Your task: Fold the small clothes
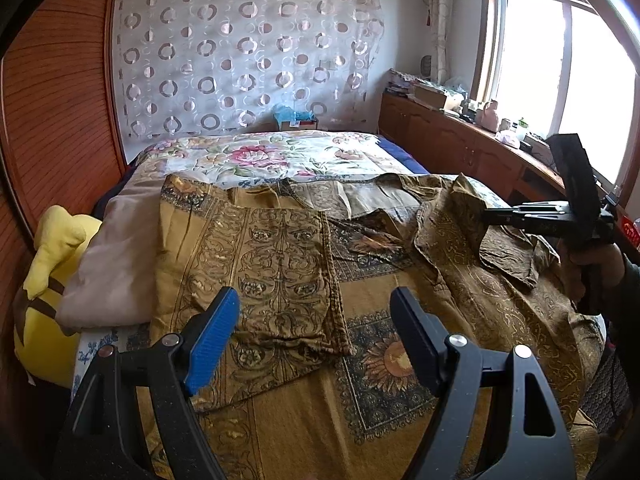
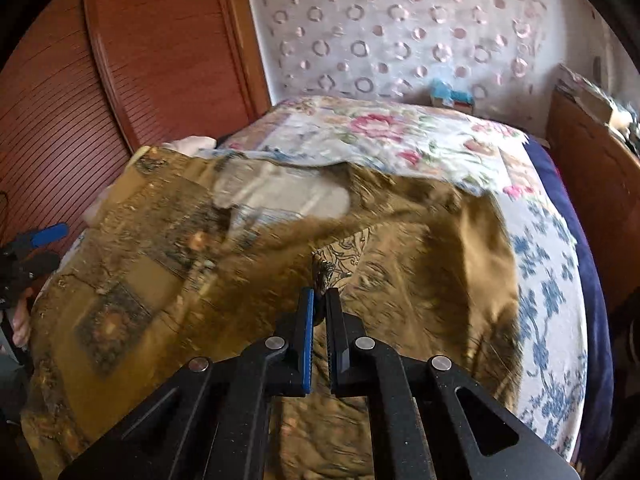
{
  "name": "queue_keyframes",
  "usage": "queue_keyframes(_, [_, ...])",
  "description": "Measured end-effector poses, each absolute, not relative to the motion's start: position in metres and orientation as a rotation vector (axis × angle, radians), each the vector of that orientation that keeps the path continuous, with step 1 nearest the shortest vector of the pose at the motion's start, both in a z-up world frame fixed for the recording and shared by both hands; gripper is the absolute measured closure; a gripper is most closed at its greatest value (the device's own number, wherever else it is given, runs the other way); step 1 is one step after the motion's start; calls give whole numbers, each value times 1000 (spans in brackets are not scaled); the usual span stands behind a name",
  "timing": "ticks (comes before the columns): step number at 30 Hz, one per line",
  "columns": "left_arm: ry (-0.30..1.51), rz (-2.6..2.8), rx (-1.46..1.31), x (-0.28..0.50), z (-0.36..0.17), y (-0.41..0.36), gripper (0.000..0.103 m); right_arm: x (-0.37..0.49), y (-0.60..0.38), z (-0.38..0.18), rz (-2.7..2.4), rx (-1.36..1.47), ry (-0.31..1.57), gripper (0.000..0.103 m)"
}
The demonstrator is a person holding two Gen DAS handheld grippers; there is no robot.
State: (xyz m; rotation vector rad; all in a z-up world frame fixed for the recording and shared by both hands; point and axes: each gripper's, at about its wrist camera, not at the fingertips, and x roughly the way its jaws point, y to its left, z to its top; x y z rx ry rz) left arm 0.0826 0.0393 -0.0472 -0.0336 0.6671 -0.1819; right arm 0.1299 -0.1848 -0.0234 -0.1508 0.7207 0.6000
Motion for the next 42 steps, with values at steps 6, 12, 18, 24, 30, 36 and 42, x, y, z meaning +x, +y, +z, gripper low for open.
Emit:
queue_keyframes(6, [669, -176, -31, 99, -44, 48, 24, 134, -180, -23, 626, -144, 736, 72])
queue_keyframes(12, [698, -141, -25, 124, -46, 64, 24, 149, -192, -18, 534, -224, 720, 53])
queue_keyframes(18, [710, -96, -14, 151, -45, 89, 24, 182, -217, -26, 410, -274, 748, 53])
queue_keyframes(24, [739, -40, 7, 184, -45, 114, 24, 218, -235, -38, 329, -263, 790, 53])
queue_keyframes(30, [788, -9, 5, 212, -55, 131, 24, 241, -235, -48, 343, -216, 806, 53])
queue_keyframes(36, [840, 2, 10, 234, -70, 135, 24, 248, -241, -53, 362, -204, 783, 49])
queue_keyframes(42, [856, 11, 30, 250, -72, 138, 24, 248, -245, -56, 374, -201, 786, 45])
